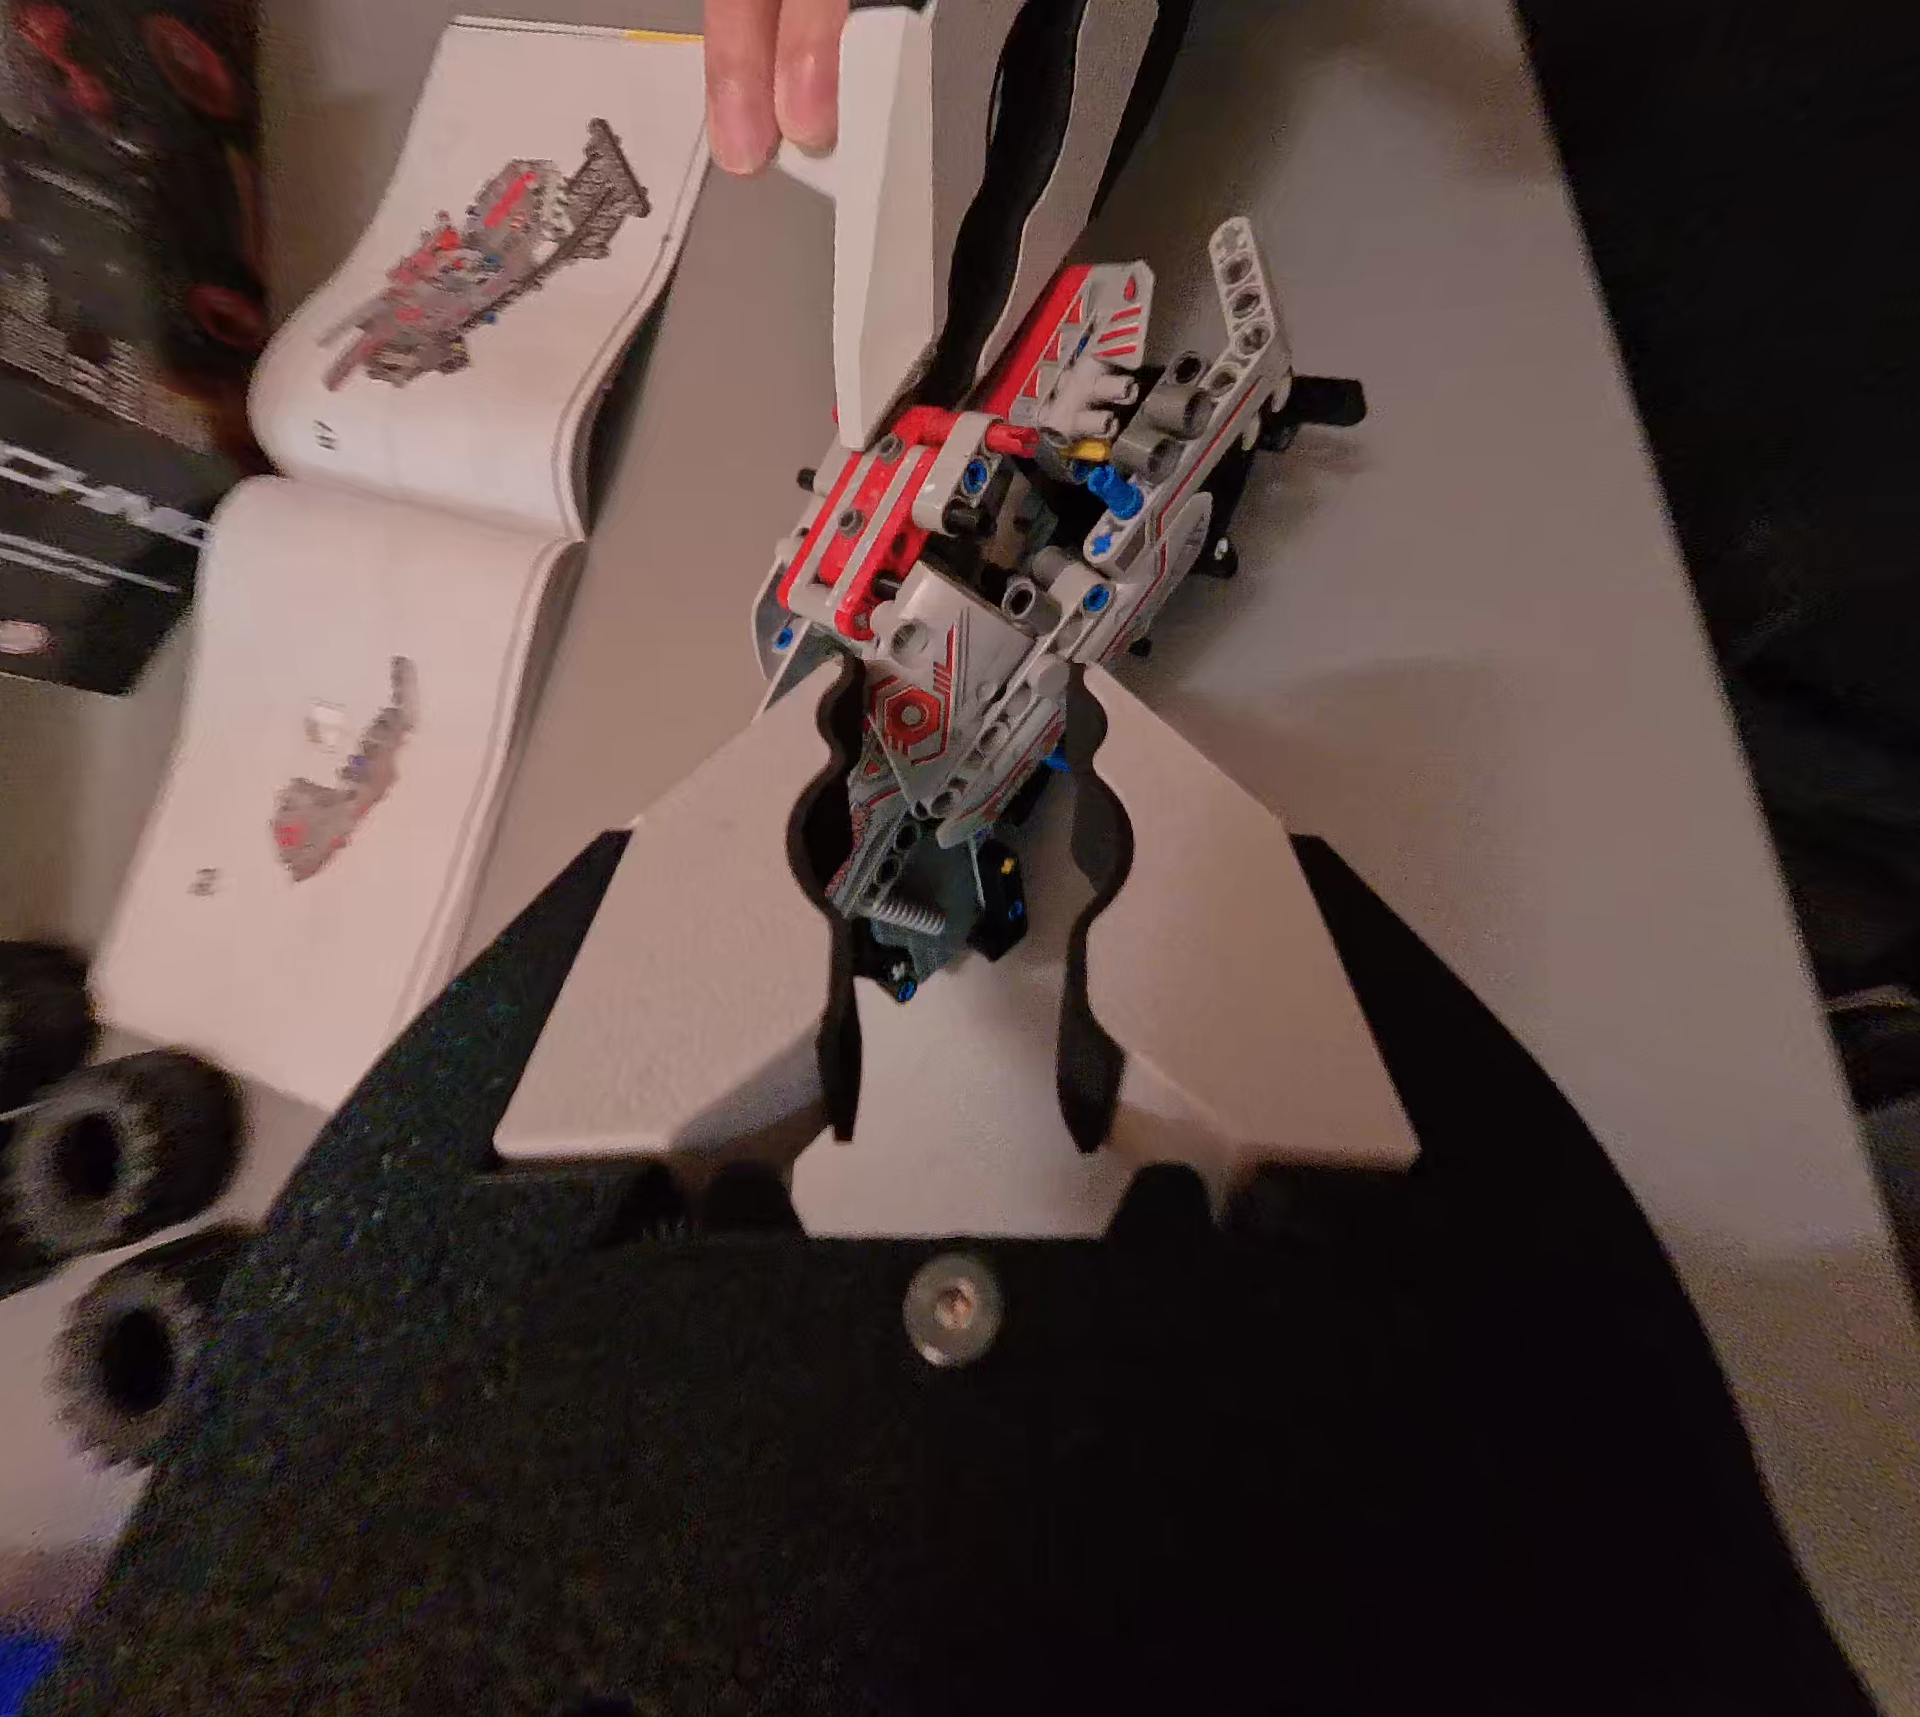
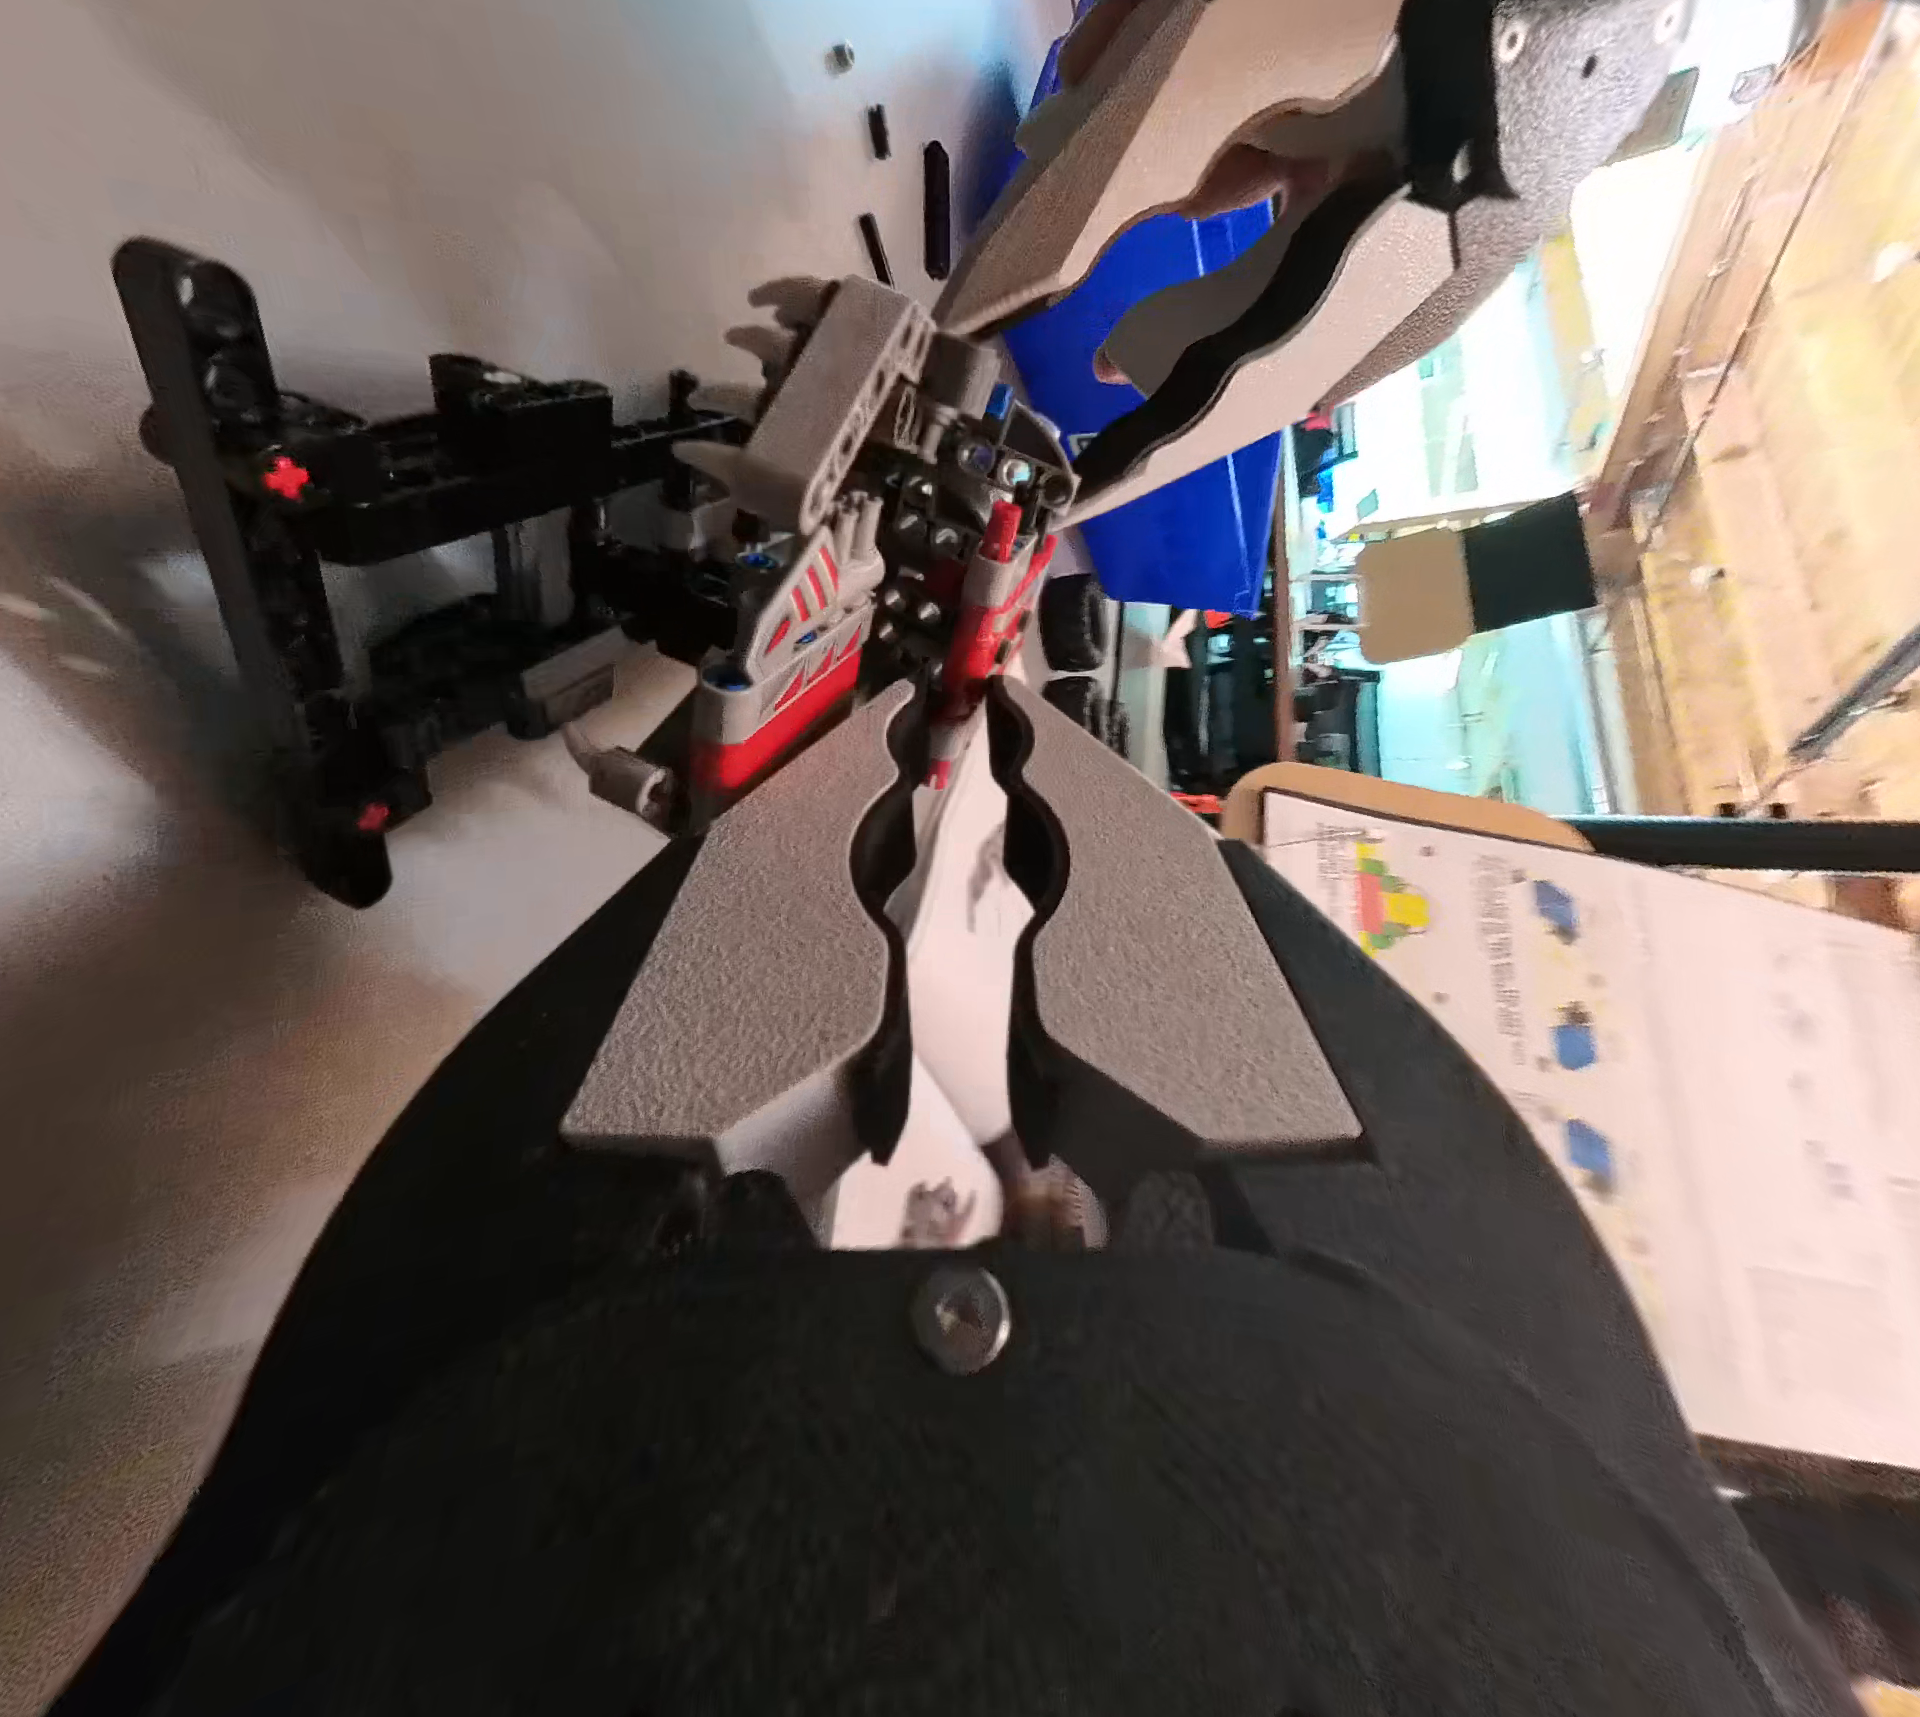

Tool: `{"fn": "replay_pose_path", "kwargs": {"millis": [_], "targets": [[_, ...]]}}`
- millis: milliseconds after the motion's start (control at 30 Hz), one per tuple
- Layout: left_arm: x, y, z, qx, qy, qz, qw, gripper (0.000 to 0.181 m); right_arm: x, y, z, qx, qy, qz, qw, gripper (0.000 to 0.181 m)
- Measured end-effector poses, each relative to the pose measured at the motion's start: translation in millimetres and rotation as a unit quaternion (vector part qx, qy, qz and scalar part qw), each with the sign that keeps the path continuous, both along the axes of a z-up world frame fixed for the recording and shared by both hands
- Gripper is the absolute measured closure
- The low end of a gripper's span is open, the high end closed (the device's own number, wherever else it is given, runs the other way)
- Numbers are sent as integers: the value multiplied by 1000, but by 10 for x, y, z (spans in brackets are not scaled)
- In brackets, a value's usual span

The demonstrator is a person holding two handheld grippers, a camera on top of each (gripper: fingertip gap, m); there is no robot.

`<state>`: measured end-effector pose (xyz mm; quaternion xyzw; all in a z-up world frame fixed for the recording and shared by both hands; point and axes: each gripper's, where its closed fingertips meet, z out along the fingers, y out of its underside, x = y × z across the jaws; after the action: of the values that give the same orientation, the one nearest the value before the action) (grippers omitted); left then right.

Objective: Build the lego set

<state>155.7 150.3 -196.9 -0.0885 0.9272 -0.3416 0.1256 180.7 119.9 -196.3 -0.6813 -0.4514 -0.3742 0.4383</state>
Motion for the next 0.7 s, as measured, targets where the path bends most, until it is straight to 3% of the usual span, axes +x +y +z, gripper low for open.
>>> {"fn": "replay_pose_path", "kwargs": {"millis": [233,400,533,700], "targets": [[55,26,-28,82,-144,18,986,145,39,-1,35,-21,-95,12,995,172],[30,54,-48,123,-195,49,972,145,-46,-27,56,-16,-35,18,999,171],[-37,64,-69,164,-222,51,960,145,-84,-46,127,-4,10,21,1000,158],[-83,47,9,174,-259,70,947,144,22,-235,324,15,122,-42,992,143]]}}
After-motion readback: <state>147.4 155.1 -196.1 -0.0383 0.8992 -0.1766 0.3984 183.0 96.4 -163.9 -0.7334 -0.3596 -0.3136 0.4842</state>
